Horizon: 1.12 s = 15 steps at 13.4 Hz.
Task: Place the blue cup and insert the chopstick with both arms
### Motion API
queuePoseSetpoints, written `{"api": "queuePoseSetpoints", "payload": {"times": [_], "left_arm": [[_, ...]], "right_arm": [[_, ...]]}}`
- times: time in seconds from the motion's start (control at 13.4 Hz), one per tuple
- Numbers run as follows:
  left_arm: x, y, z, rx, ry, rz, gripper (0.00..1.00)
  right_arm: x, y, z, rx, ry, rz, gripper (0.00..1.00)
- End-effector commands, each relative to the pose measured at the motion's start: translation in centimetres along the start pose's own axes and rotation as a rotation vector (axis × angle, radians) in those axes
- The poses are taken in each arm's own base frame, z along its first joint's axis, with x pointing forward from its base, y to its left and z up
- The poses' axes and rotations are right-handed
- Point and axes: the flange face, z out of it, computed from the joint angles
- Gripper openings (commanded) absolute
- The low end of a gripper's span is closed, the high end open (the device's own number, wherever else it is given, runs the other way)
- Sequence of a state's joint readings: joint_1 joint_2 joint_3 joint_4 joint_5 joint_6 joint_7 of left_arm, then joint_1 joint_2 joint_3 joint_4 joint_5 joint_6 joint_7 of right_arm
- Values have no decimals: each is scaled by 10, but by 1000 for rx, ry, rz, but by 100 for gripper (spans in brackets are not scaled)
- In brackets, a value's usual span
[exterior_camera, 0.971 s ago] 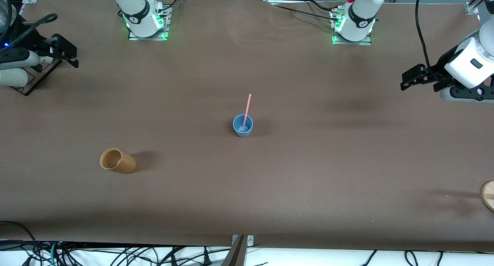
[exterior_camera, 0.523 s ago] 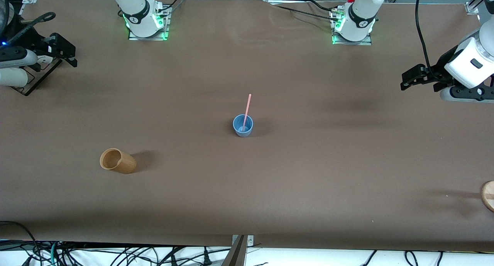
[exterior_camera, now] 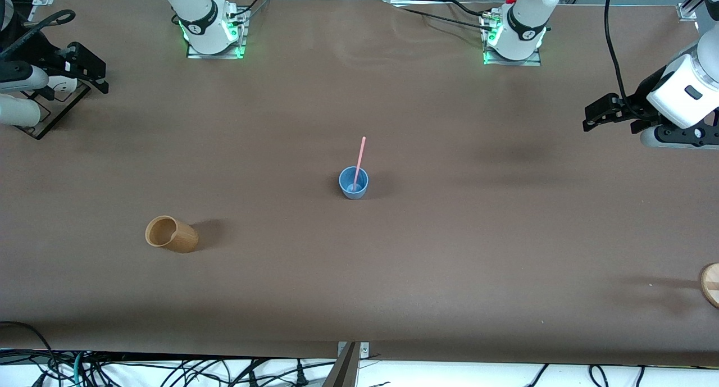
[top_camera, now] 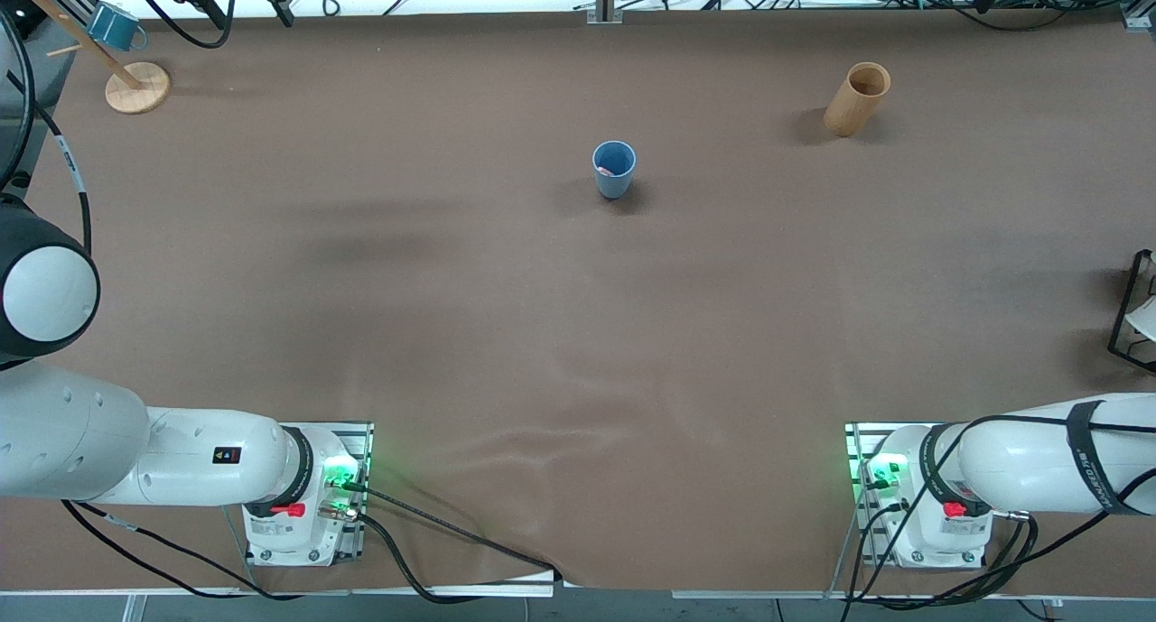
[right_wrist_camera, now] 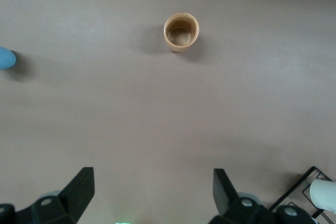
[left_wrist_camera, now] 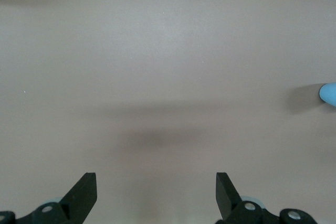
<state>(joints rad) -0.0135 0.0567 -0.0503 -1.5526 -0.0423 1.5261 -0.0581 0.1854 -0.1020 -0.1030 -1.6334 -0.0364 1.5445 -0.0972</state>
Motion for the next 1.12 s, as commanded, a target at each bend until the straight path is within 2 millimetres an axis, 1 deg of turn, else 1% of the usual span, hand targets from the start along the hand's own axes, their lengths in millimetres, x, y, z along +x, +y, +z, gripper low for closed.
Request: {"api": "queuePoseSetpoints", "payload": {"times": [0.0,0.3,0.52,0.75,0.9,1.05], "left_arm": [[0,3,-5,5,11,-3,100],[0,3,-5,5,11,-3,100],[0,3,-5,5,11,-3,100],[0,3,-5,5,11,-1,100],[0,3,-4,5,11,-1,100],[0,3,-4,5,11,-1,100]], "right_arm": [[-4,2,-9,10,3,-12,100],[-5,2,-10,12,5,-10,100],[-7,4,-21,11,19,-8,100],[-9,-7,-23,34,6,-21,100],[-12,-1,-23,39,-6,-11,100],[-14,-2,-23,70,-17,-6,100]]}}
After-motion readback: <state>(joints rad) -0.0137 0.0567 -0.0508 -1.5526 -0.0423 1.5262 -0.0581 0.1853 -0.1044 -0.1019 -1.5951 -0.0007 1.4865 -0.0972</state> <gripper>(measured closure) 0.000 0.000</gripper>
